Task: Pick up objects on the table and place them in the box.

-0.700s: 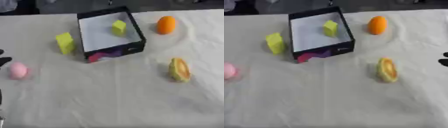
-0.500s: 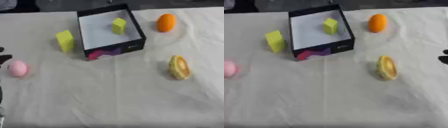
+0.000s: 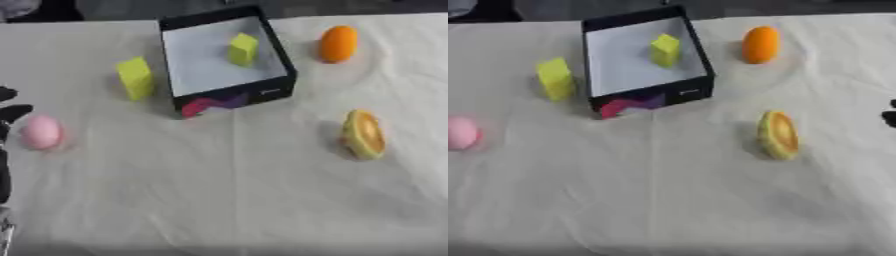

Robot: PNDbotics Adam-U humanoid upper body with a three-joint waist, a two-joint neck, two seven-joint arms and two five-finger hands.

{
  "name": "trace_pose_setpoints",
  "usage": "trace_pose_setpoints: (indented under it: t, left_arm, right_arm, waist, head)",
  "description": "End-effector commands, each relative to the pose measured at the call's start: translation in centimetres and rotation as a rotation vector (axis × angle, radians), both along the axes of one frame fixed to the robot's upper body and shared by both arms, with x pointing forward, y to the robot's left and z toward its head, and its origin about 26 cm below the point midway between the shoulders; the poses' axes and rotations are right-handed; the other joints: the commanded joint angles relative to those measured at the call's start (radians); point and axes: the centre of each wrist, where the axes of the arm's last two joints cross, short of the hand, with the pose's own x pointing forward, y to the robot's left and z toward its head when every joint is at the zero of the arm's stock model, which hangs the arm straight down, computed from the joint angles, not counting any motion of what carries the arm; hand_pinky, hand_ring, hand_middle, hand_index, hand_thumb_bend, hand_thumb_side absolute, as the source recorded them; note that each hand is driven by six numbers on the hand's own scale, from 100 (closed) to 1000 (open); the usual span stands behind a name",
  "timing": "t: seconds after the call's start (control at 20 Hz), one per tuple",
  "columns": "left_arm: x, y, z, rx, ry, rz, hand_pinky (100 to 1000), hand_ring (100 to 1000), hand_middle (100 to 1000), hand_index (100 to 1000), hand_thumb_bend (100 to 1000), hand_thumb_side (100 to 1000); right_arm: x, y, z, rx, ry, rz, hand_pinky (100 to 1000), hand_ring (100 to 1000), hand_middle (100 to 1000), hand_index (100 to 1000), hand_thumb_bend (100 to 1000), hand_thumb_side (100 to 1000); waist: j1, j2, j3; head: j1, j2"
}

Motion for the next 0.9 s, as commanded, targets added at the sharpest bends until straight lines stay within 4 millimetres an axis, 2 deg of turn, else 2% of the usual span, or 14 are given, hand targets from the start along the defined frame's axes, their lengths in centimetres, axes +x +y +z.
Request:
trace_pose_setpoints:
  t: [0.05,0.2,0.4,0.55,0.6,0.9]
  left_arm:
    - [-0.1,0.4,0.6,0.03,-0.009,0.003,826,633,687,748,100,765]
    - [-0.1,0.5,0.5,0.036,-0.004,0.0,826,632,687,747,100,766]
    - [-0.3,0.6,0.4,0.05,0.003,-0.004,826,632,686,747,100,766]
    - [-0.3,0.7,0.4,0.057,0.008,-0.005,826,632,687,747,100,767]
    - [-0.3,0.7,0.4,0.059,0.009,-0.006,826,632,687,747,100,768]
    - [-0.2,0.5,0.4,0.066,0.012,-0.023,826,632,687,746,100,767]
  right_arm:
    - [-0.2,-0.2,2.1,-0.15,-0.033,0.035,900,837,835,916,100,540]
    - [-0.5,-0.4,3.5,-0.303,-0.051,0.063,901,852,857,927,100,505]
    - [-0.5,-1.1,5.5,-0.561,-0.099,0.123,894,861,870,930,100,386]
    - [-0.3,-1.1,6.6,-0.729,-0.122,0.176,886,858,865,922,100,388]
    - [-0.2,-1.0,6.8,-0.779,-0.129,0.196,884,858,863,921,100,401]
    - [0.8,0.6,7.1,-1.004,-0.114,0.302,881,859,863,915,100,630]
  waist:
    - [-0.016,-0.007,0.001]
    - [-0.016,-0.005,0.001]
    - [-0.016,-0.005,-0.001]
    - [-0.017,-0.005,-0.003]
    - [-0.018,-0.005,-0.004]
    - [-0.015,-0.003,-0.001]
  head:
    - [-0.001,0.006]
    - [-0.006,0.006]
    - [-0.011,0.006]
    - [-0.017,0.006]
    - [-0.018,0.006]
    - [-0.03,0.006]
